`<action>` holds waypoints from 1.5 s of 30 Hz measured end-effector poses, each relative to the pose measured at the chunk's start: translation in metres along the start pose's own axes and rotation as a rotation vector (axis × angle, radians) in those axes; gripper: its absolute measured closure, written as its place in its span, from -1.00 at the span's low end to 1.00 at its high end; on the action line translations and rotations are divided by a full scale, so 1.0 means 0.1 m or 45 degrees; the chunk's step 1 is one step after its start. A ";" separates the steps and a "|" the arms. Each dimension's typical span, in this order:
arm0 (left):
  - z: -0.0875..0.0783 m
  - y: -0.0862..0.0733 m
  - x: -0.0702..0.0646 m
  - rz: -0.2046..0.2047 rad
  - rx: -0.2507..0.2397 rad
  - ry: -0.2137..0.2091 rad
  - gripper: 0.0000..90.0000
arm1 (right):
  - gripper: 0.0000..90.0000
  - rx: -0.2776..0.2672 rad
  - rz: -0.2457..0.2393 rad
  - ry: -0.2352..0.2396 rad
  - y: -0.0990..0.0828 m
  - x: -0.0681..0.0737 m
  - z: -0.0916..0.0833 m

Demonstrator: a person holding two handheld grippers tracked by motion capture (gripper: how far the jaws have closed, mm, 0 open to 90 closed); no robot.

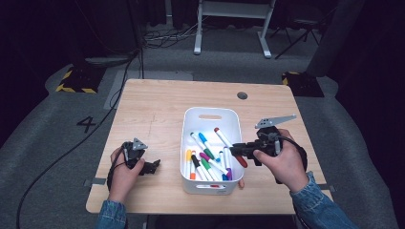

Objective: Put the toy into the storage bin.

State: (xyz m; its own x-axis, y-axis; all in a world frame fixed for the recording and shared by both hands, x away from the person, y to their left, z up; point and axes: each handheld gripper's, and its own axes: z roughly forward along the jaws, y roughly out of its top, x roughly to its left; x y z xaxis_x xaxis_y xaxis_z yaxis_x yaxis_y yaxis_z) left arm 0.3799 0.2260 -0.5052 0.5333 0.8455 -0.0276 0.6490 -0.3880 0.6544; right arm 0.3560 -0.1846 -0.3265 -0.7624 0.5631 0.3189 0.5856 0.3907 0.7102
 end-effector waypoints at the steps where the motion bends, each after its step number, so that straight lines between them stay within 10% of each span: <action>1: 0.00 0.00 0.00 0.000 0.000 0.000 -1.00 | 0.71 0.001 0.001 0.004 0.00 0.02 0.01; 45: 0.00 0.00 0.00 0.004 -0.001 0.007 -1.00 | 0.71 0.227 -0.049 -0.032 -0.29 0.10 0.52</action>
State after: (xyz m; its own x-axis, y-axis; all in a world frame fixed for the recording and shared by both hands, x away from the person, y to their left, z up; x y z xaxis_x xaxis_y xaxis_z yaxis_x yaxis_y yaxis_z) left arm 0.3801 0.2262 -0.5049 0.5323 0.8463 -0.0212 0.6468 -0.3904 0.6551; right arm 0.3456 -0.1519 -0.3762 -0.7795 0.5622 0.2763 0.5973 0.5340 0.5984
